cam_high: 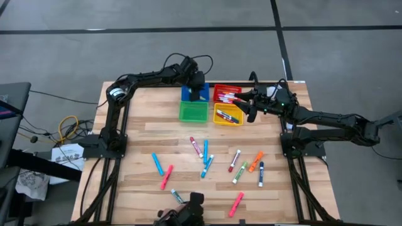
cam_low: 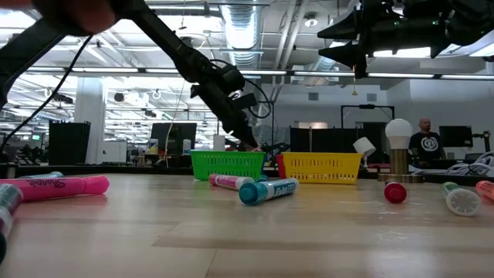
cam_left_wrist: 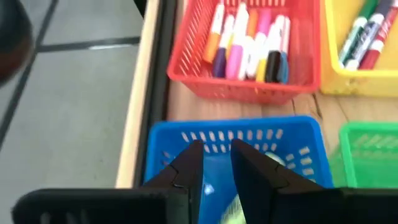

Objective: Pick & Place Markers
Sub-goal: Put the green highlighter into the blue basket

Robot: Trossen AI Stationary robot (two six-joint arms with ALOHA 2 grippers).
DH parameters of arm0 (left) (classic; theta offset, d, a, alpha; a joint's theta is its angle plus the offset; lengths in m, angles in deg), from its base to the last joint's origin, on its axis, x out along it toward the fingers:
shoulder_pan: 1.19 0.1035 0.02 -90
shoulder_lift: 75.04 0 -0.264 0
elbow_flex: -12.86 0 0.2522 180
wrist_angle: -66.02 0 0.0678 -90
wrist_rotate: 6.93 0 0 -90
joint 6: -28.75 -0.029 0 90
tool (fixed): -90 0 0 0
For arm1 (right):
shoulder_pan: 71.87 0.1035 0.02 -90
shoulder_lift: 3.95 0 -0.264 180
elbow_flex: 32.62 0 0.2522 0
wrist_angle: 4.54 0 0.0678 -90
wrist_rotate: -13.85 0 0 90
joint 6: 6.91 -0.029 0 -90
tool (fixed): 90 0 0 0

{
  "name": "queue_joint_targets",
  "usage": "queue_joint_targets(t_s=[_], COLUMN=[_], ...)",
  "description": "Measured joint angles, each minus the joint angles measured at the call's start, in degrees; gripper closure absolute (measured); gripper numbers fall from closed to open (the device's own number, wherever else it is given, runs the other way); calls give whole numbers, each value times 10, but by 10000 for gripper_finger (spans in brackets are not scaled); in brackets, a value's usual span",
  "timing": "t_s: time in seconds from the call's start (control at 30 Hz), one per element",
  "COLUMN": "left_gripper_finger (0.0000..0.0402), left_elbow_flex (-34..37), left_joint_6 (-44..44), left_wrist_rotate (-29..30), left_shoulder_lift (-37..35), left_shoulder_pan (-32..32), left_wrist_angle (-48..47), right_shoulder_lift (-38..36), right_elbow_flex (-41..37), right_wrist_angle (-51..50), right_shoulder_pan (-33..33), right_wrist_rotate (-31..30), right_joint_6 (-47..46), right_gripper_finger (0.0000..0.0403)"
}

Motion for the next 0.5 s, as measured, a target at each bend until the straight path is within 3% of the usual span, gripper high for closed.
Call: queue_joint_targets(t_s=[0.27,0.5], left_gripper_finger=[319,319], left_elbow_flex=[1,13], left_joint_6=[14,135], left_wrist_rotate=[12,5], left_shoulder_lift=[-11,-155], left_shoulder_pan=[-2,-40], left_wrist_angle=[6,-22], right_shoulder_lift=[0,0], right_elbow_flex=[0,0], right_wrist_angle=[0,0], right_shoulder_pan=[0,0], right_wrist_rotate=[0,0], right_joint_6=[0,-6], right_gripper_finger=[194,194])
